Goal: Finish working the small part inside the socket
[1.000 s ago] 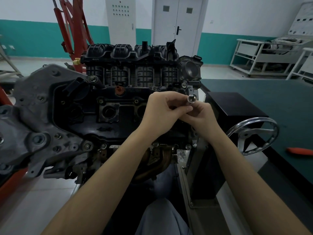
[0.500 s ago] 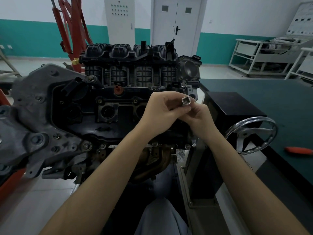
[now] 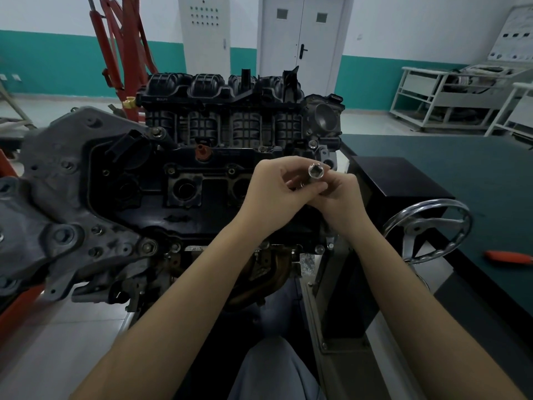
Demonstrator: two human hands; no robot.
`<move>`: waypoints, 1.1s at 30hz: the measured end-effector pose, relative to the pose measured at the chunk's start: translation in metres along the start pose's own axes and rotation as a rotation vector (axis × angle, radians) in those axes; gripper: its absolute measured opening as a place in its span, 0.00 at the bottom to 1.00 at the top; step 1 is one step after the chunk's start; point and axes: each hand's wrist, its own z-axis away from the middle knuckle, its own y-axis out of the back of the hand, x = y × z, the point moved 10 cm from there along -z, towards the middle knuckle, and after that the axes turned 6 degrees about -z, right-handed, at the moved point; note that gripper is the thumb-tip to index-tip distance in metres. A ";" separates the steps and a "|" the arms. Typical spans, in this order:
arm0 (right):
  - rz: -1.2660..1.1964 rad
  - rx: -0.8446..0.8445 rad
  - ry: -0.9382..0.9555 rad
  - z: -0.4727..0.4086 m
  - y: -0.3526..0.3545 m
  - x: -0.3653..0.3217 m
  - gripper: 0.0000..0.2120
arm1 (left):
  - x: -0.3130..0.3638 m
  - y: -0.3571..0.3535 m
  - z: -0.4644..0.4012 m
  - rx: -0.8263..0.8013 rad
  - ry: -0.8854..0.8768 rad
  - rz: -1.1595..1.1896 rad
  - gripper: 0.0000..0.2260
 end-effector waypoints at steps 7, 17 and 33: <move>-0.088 -0.077 -0.037 0.001 -0.007 0.002 0.22 | -0.004 0.003 0.001 0.045 0.014 -0.005 0.13; -0.088 0.004 -0.009 0.000 -0.002 0.004 0.15 | 0.001 0.007 -0.002 0.078 -0.002 -0.080 0.11; -0.152 -0.052 -0.043 0.000 -0.003 0.002 0.20 | 0.003 -0.004 -0.004 -0.092 0.022 0.036 0.15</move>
